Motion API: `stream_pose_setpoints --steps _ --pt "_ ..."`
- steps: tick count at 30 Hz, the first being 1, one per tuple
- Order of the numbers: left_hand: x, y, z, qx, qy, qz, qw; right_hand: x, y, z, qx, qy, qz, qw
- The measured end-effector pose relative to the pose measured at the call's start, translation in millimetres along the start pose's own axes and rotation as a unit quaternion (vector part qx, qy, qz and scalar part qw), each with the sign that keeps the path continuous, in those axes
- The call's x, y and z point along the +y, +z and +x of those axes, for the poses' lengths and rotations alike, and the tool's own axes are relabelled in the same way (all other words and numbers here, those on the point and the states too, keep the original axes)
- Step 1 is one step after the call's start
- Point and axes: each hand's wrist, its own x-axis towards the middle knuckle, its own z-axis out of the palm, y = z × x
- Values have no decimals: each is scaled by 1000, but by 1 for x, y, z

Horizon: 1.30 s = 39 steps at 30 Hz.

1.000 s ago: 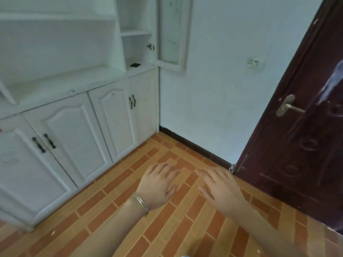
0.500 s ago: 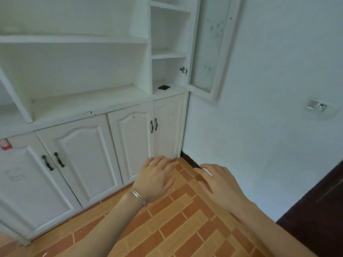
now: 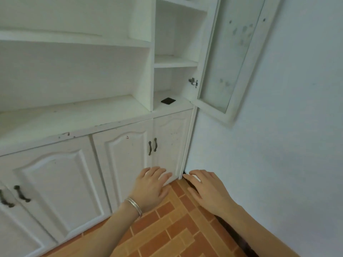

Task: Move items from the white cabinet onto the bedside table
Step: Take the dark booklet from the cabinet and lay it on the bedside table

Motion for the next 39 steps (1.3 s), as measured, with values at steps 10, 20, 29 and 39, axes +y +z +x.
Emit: stream_pose_setpoints --steps 10,20,29,39 --pt "-96 57 161 1 9 -1 1000 102 58 144 -6 28 12 1000" --pt "-159 140 277 0 -19 18 1000 215 125 254 -27 2 34 999" --pt "-206 184 397 3 -80 16 997 310 169 372 -42 -35 69 996" --pt "-276 231 450 -13 -122 24 992 359 233 473 -65 -67 99 991"
